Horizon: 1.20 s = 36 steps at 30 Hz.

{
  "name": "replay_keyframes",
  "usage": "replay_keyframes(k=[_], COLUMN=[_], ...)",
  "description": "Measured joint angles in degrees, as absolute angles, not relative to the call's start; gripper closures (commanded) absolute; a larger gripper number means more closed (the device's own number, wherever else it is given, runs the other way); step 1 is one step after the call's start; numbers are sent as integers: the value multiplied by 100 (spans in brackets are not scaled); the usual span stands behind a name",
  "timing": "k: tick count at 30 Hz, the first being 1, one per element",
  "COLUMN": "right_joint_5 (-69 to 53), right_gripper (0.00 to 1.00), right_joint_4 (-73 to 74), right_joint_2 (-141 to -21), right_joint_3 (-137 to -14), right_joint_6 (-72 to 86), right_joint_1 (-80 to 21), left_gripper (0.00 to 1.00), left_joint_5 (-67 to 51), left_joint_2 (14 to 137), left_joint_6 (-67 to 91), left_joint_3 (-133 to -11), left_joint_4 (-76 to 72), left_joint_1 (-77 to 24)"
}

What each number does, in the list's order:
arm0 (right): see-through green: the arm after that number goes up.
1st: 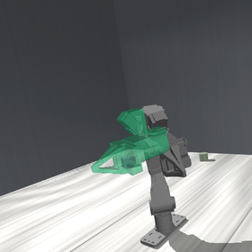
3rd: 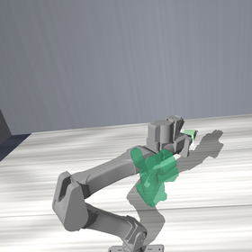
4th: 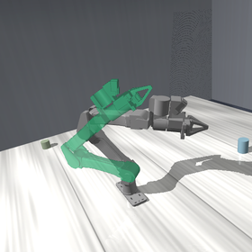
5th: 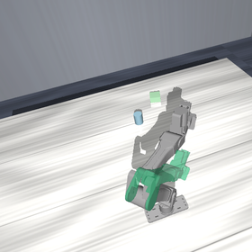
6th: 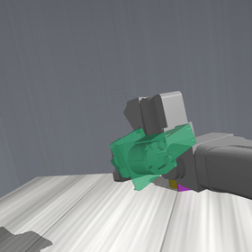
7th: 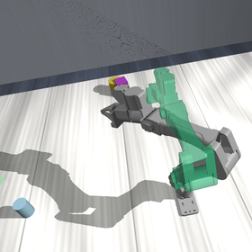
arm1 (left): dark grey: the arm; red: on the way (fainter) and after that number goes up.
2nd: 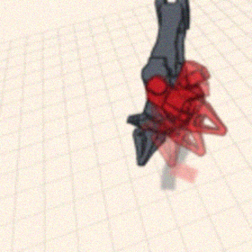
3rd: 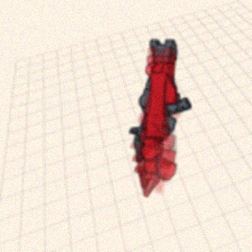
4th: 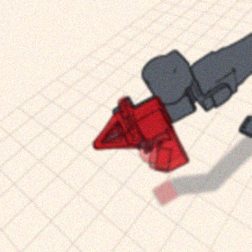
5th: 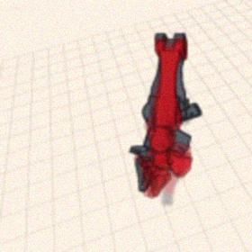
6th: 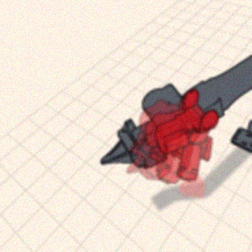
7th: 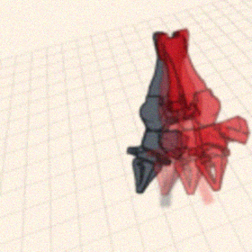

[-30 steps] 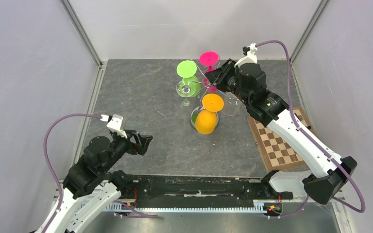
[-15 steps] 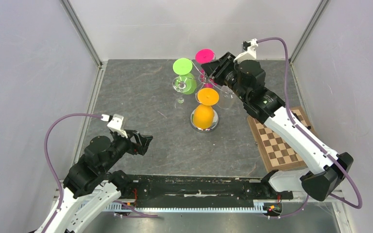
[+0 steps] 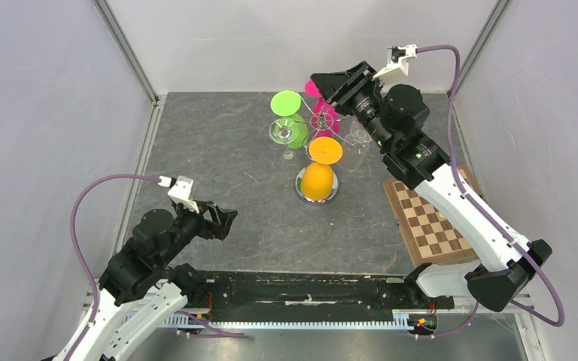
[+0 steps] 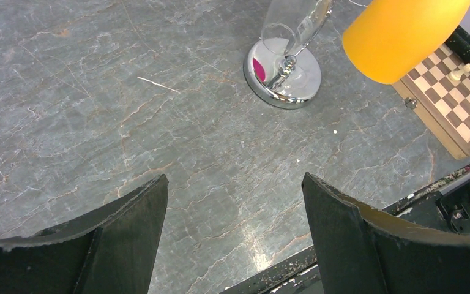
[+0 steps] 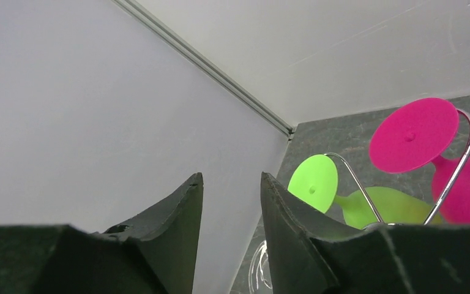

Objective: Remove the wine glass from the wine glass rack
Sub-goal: Move the wine rack to the center of the board.

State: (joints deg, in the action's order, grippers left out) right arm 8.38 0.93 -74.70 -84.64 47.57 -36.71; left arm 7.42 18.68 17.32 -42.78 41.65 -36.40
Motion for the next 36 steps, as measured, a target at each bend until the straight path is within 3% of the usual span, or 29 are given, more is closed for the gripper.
replay_keyframes(k=[7, 19, 28, 36], right_joint_5=[895, 1188, 1302, 1385], right_gripper=[46, 30, 24, 22], right_joint_4=[292, 694, 1721, 2539], right_joint_2=[-7299, -5854, -5452, -5347], right_joint_3=[-8490, -8414, -8409, -8250], right_joint_6=[4259, 2576, 1428, 1041], right_joint_1=[-3671, -3671, -3671, -3671], left_gripper=[9, 8, 8, 8], left_joint_5=[742, 744, 742, 707], left_joint_2=[1876, 2073, 2471, 3186], left_joint_6=[1732, 1732, 1743, 2126], left_joint_3=[-4278, -4278, -4410, -5378], left_joint_4=[4165, 4167, 4189, 4209], left_joint_1=[-3640, -3640, -3640, -3640])
